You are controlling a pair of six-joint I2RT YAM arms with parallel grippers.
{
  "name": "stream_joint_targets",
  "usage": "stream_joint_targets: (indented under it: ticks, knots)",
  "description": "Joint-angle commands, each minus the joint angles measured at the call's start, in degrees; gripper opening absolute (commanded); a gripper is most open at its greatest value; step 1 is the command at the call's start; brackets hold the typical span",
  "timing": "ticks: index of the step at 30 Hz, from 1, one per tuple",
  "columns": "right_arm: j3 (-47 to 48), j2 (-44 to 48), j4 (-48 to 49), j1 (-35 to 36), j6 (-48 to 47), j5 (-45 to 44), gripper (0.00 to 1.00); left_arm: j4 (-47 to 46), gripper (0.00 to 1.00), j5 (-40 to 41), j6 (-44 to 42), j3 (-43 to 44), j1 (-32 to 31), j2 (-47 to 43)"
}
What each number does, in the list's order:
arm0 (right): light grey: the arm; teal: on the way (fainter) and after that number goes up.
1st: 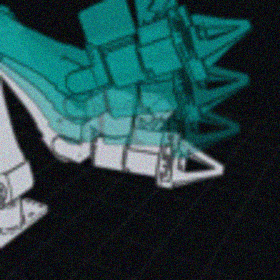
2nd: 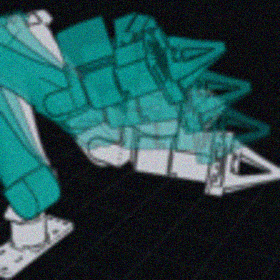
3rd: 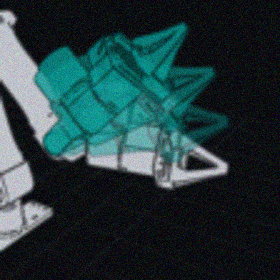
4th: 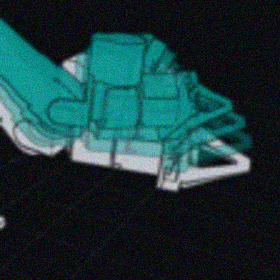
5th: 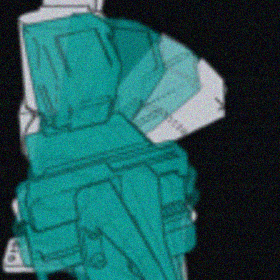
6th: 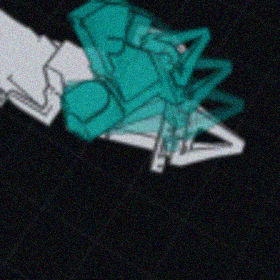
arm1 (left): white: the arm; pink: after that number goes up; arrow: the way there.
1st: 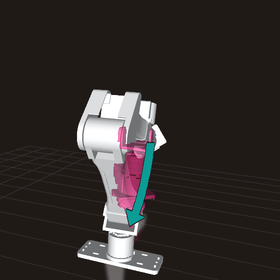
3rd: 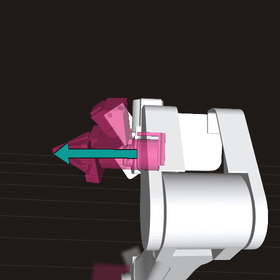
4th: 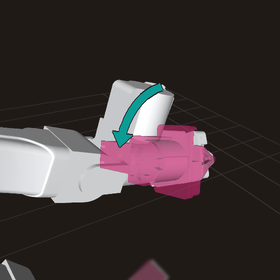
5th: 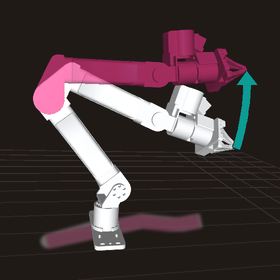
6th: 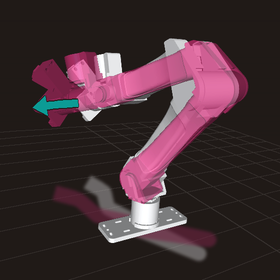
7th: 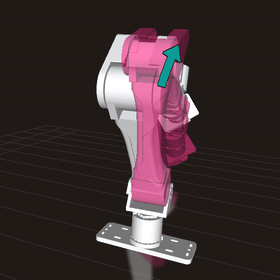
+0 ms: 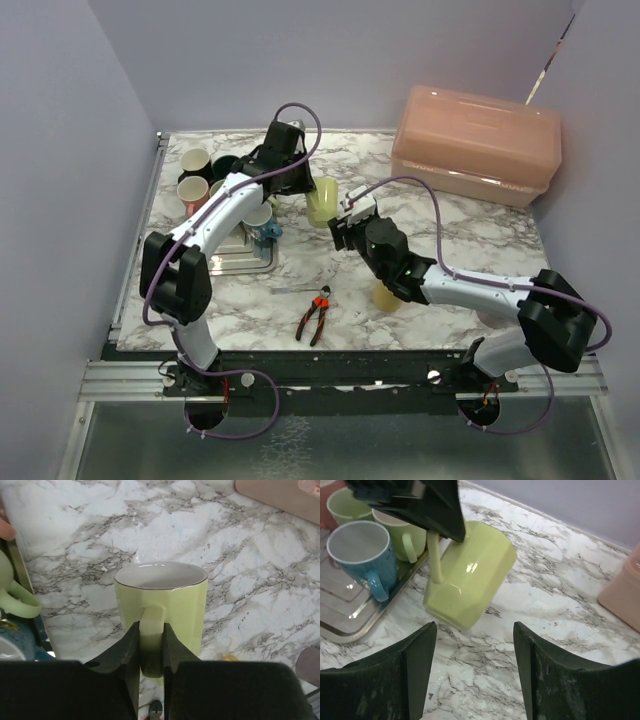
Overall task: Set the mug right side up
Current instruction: Turn over the cup at the center of the board, then place the cup on the tray.
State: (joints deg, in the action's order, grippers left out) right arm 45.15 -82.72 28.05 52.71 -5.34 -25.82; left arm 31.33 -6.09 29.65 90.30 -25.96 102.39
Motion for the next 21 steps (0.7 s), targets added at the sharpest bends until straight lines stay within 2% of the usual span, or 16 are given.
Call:
stream_joint_targets:
  ticks: [1, 6, 15, 21]
  knots:
    - [-0.72, 3.02, 0.92, -2.1, 10.73, -1.88, 0.66, -6.02, 0.0, 7.63, -4.94, -0.3, -0.06, -10.74]
    - [1.61, 2.51, -2.01, -4.63, 18.45, -4.91, 0.66, -10.59, 0.0, 17.28, -8.05, -8.98, -0.09, -22.37]
    - [7.24, -0.88, -5.95, -8.09, 24.73, -0.22, 0.67, -20.3, 0.0, 38.59, -9.97, -32.19, -0.13, -49.77]
    - [8.33, -2.02, -6.97, -8.84, 25.94, 1.86, 0.67, -24.37, 0.0, 50.25, -11.85, -44.25, -0.06, -60.16]
